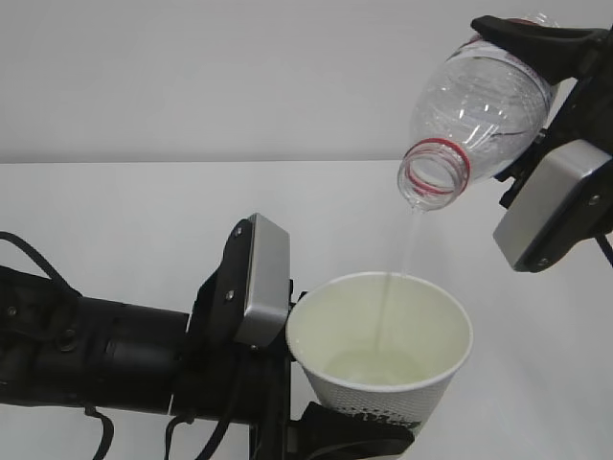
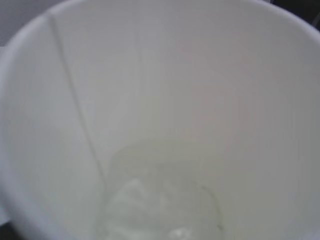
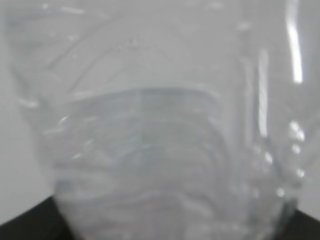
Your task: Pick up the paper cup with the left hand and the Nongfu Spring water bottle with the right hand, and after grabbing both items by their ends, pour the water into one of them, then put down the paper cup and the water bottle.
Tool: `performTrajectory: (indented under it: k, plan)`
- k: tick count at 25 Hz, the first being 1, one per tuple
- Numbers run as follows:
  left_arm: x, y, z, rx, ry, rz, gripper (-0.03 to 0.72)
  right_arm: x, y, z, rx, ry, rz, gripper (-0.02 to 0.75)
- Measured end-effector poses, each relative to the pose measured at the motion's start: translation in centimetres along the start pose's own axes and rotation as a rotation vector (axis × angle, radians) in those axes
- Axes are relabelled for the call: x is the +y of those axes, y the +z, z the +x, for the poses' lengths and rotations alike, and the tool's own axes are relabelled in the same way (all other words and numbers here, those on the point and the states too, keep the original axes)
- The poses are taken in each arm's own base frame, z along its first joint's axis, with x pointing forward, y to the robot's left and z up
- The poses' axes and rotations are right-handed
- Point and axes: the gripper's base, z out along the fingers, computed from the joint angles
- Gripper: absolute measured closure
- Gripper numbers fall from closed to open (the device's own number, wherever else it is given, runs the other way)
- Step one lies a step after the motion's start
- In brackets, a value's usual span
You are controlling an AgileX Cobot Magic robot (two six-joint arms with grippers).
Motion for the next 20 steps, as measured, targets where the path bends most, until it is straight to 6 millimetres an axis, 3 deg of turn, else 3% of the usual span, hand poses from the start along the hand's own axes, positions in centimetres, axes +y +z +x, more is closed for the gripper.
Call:
performTrajectory:
  k: [20]
  plan:
    - [0.0, 0.0, 0.0, 0.0, 0.0, 0.0, 0.19, 0.0, 0.0, 0.0, 0.0, 0.0, 0.0, 0.28]
